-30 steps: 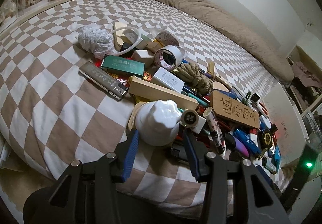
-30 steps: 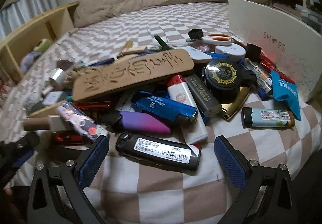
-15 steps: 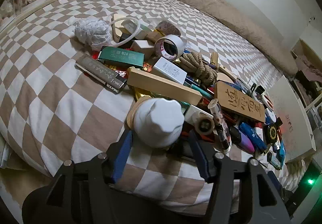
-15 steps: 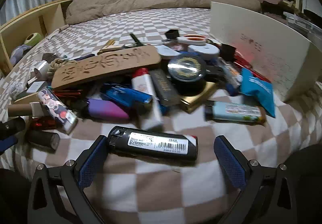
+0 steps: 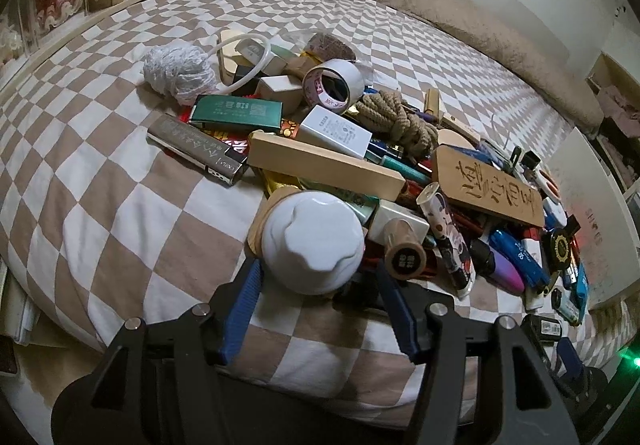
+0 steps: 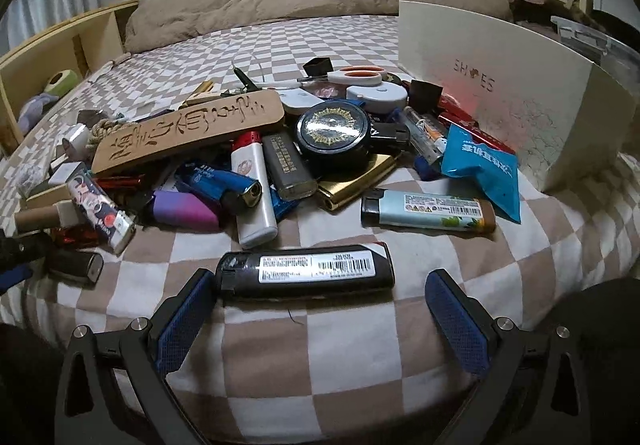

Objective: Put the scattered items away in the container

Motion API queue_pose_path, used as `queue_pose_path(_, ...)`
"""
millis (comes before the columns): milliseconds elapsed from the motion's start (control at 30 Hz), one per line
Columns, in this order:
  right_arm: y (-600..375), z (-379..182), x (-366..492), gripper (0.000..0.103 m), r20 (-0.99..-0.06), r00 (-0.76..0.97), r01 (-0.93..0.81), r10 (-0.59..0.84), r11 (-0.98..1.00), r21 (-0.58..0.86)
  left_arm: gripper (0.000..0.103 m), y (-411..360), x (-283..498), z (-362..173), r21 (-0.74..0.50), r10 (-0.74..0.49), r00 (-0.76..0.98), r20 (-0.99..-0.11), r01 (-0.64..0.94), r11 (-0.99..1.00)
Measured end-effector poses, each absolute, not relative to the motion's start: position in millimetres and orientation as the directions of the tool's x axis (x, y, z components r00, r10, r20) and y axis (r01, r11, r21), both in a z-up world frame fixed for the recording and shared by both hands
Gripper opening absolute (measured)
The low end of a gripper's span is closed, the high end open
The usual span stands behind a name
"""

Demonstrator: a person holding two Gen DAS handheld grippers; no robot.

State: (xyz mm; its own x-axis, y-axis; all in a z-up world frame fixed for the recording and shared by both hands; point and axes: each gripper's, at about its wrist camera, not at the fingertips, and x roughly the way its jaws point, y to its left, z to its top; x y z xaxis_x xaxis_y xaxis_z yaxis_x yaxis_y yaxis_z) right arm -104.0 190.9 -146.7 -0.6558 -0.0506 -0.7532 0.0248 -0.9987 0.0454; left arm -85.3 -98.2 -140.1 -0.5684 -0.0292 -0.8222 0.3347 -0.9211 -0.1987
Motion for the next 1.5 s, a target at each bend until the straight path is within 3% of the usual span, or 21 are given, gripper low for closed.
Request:
queue_pose_path(300, 190.2, -149.7, -108.7, 0.103, -0.773, -0.634, 0.018, -0.017, -1.0, 0.007, 0.059, -94.5, -87.0, -141.4, -0.184, -0.037, -0.557, -0.83, 0.334, -0.924)
queue_pose_path(500, 195.6, -147.8, -108.3, 0.103, -0.772, -0.632, 0.086, -0.069, -0.996, 0.019, 0.061, -93.6, -90.5, -142.8, -0.172, -0.047, -0.543, -0.838, 0.345, -0.923)
queue_pose_path(633, 194.2, -144.5, -102.3, 0.084, -0.761, -0.641, 0.157, -0.104, -0.988, 0.003, 0.076, -89.9, -93.3, -144.7, -0.169, -0.035, -0.537, -0.843, 0.325, -0.93)
queue_pose_path(733, 193.5, -143.2, -101.5, 0.084, -0.763, -0.636, 0.179, -0.117, -0.984, 0.002, 0.078, -83.9, -95.5, -146.3, -0.131, -0.062, -0.529, -0.846, 0.319, -0.939)
queue_pose_path(967, 198.5, -143.2, -101.7, 0.084, -0.766, -0.623, 0.192, -0.157, -0.98, 0.045, 0.078, -92.7, -88.9, -144.4, -0.168, -0.06, -0.551, -0.832, 0.353, -0.92)
queue_pose_path(1367, 204.1, -142.9, -100.2, 0.084, -0.763, -0.617, 0.193, -0.192, -0.977, 0.09, 0.078, -91.7, -90.4, -145.7, -0.078, -0.166, -0.518, -0.839, 0.418, -0.905)
queue_pose_path(1400, 205.0, -142.8, -100.3, 0.084, -0.763, -0.616, 0.192, -0.196, -0.977, 0.096, 0.077, -91.2, -91.0, -145.7, -0.074, -0.169, -0.518, -0.839, 0.416, -0.906)
queue_pose_path(1500, 203.8, -143.6, -101.4, 0.084, -0.766, -0.611, 0.195, -0.199, -0.976, 0.099, 0.058, -88.1, -91.4, -144.6, -0.074, -0.165, -0.529, -0.832, 0.402, -0.913)
